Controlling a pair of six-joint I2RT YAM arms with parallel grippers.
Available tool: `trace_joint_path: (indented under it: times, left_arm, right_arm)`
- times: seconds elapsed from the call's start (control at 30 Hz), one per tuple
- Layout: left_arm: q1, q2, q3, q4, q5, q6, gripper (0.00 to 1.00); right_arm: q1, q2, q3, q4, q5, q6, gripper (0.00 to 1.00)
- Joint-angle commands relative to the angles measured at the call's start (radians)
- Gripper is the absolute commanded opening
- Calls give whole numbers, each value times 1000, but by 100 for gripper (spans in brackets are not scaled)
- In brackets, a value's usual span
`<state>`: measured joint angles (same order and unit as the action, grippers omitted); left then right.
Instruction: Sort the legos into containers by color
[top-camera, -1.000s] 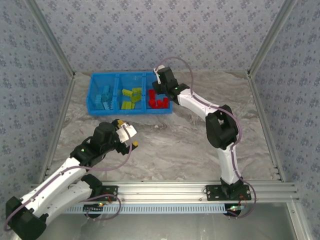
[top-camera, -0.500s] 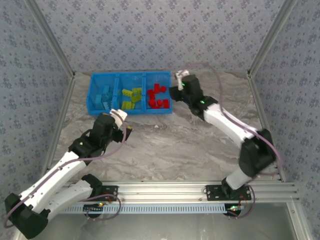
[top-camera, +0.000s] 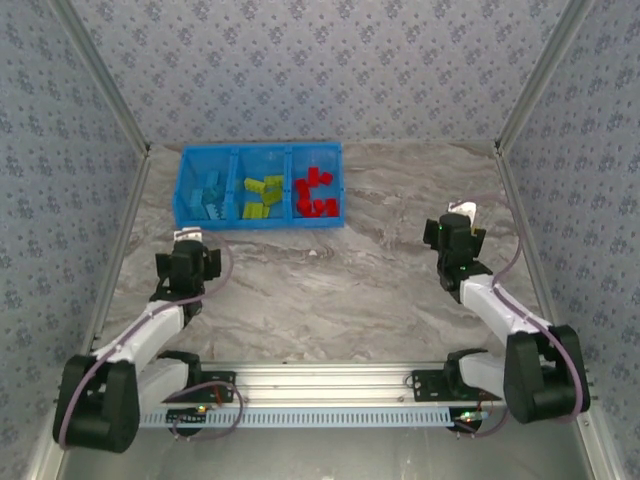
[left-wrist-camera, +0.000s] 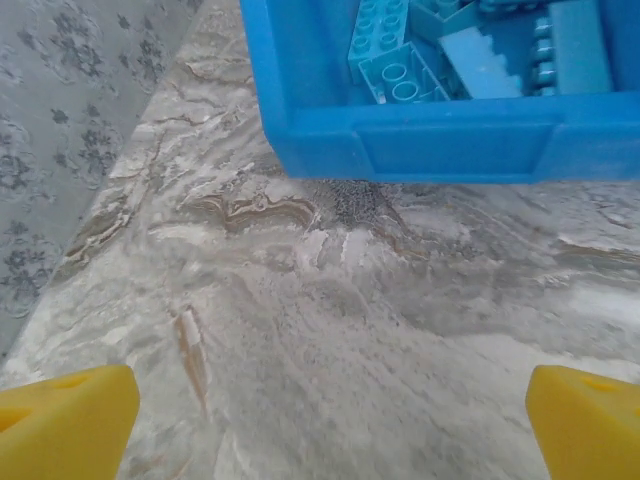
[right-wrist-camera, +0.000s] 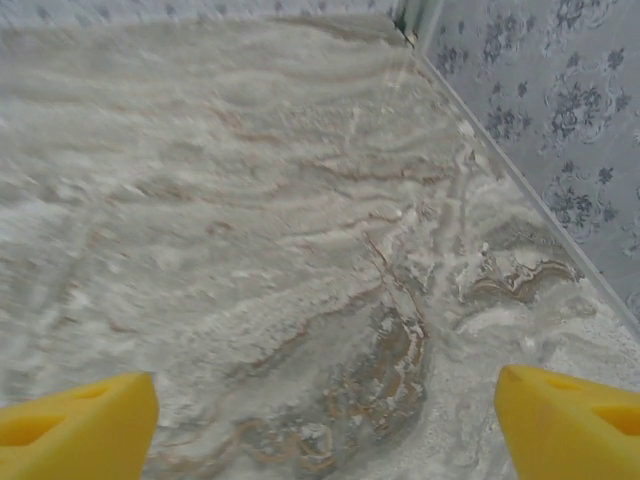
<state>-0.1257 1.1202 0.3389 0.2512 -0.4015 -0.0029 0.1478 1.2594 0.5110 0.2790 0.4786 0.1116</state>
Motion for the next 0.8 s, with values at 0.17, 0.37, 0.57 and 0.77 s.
trace_joint_path:
  times: [0.17, 0.37, 0.57, 0.77]
  left_arm:
    - [105, 322, 200, 222, 284, 58, 99]
    - [172, 374, 94, 494, 489, -9, 99]
    - [169, 408, 76, 545, 452, -19, 99]
    - [162, 415, 72, 567, 413, -27, 99]
  right_arm:
    - [-78, 274, 46, 272, -78, -105, 97]
    - [-166, 258, -168, 591, -302, -88, 100]
    - [-157, 261, -138, 561, -340, -118, 100]
    - [-163, 264, -140, 572, -353, -116, 100]
